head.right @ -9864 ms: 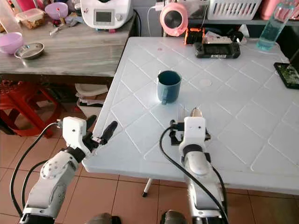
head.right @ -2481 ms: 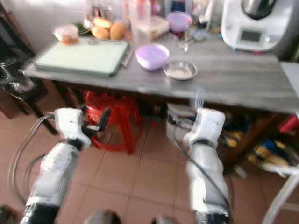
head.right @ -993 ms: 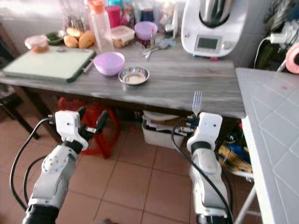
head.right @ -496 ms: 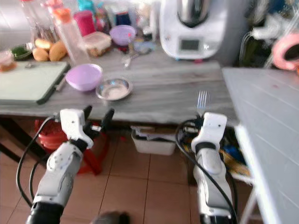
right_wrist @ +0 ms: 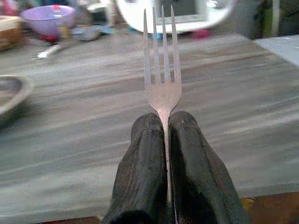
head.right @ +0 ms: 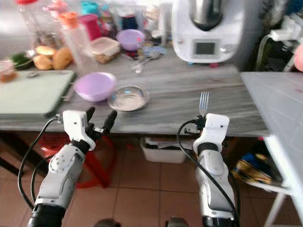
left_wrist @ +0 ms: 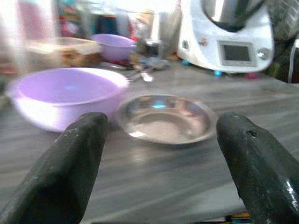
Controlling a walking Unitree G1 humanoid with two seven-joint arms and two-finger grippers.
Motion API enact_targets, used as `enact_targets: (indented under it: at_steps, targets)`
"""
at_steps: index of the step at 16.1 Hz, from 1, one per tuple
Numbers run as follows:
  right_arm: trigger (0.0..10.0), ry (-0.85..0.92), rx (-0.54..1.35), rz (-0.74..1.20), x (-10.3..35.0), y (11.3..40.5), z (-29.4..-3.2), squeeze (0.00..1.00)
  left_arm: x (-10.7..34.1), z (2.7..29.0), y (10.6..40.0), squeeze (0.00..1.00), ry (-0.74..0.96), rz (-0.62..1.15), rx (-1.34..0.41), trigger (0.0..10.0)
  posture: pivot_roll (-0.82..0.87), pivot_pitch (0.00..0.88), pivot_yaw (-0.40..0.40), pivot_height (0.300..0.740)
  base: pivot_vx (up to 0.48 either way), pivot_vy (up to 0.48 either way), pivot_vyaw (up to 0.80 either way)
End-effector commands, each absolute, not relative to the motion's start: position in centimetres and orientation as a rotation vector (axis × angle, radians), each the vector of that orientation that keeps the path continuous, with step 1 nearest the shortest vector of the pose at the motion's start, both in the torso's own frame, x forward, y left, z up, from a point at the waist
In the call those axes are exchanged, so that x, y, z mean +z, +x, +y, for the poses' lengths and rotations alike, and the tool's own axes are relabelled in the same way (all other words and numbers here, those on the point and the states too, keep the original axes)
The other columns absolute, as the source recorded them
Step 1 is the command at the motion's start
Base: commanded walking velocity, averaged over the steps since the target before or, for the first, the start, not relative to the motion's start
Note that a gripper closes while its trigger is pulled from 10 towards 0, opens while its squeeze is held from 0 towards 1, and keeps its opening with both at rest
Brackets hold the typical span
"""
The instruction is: Setting the table
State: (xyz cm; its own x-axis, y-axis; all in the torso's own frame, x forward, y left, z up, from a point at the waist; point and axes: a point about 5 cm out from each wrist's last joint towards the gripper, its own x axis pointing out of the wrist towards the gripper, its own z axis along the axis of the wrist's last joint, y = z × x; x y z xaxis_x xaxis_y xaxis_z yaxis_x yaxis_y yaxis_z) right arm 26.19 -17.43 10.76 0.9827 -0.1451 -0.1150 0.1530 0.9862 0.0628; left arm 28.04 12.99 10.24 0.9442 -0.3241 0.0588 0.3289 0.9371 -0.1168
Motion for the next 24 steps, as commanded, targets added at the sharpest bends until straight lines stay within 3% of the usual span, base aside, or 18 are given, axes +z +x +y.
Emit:
enact_targets:
  at_steps: [1, 6, 13, 24]
  targets:
    - [10.0, 0.086, -0.126, 0.097, 11.1, 26.3, -16.6, 0.00, 10.0, 13.8, 27.9, 0.00, -0.111, -0.024, -0.314, 10.0, -0.05, 0.000, 0.053, 0.740, 0.000, 0.435, 0.00]
    - [10.0, 0.085, -0.128, 0.098, 11.1, 26.3, -16.6, 0.00, 10.1, 13.6, 27.9, 0.00, -0.113, -0.038, -0.313, 10.0, -0.05, 0.000, 0.053, 0.740, 0.000, 0.442, 0.00]
    - [10.0, 0.089, -0.128, 0.101, 11.0, 26.3, -16.6, 0.00, 10.7, 13.1, 27.2, 0.00, -0.125, -0.080, -0.369, 10.0, -0.05, 0.000, 0.048, 0.740, 0.000, 0.000, 0.00]
    - [10.0, 0.092, -0.124, 0.102, 10.9, 26.3, -16.5, 0.00, 10.7, 12.8, 27.0, 0.00, -0.138, -0.083, -0.390, 10.0, -0.05, 0.000, 0.050, 0.740, 0.391, 0.000, -0.22]
